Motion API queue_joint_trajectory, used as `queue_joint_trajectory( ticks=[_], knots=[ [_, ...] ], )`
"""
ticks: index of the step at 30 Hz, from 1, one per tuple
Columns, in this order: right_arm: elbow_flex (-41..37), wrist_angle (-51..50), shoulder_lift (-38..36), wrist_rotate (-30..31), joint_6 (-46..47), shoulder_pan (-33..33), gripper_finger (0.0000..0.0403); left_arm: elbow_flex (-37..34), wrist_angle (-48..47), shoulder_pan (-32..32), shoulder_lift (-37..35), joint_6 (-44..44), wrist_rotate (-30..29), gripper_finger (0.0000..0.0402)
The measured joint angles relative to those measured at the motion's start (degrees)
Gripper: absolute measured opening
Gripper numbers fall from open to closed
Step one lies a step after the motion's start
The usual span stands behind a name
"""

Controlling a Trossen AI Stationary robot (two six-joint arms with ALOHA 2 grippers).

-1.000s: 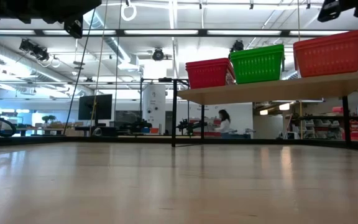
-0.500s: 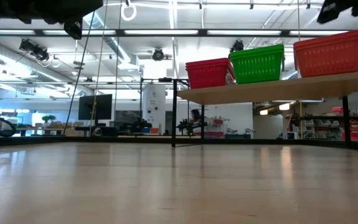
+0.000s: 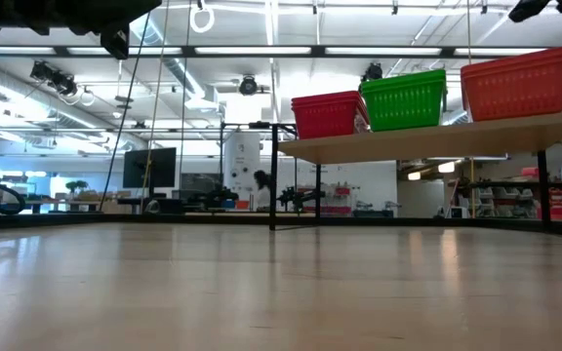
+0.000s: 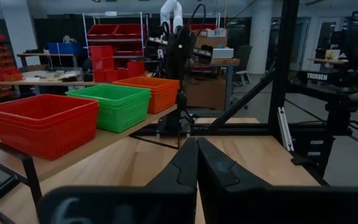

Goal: Stack baskets on shelf by color
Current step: Return to Home Position

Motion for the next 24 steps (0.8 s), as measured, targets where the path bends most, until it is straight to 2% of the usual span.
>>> queue_joint_trajectory(
  ticks=[3,12,15,20,24],
  knots=[
    [-1.04,-0.73,0.04,-1.28,-0.17,0.00,0.0007,0.00,0.36,0.00,0.00,0.01,0.00,0.0004],
    [-3.23,0.99,0.04,0.01,3.08,-0.07,0.0007,0.00,1.13,0.00,0.00,0.54,0.01,0.0005],
    [-3.23,0.62,0.07,4.20,5.52,-0.07,0.0008,0.00,0.56,-0.04,0.00,1.50,0.02,0.0007],
    [-3.23,0.69,0.07,15.65,6.56,-0.07,0.0009,0.00,-0.22,-0.04,0.00,1.56,-0.20,0.0013],
    [-3.23,0.66,0.07,17.56,6.33,-0.07,0.0009,0.00,-0.40,0.00,0.00,1.92,-2.65,0.0009]
  ],
)
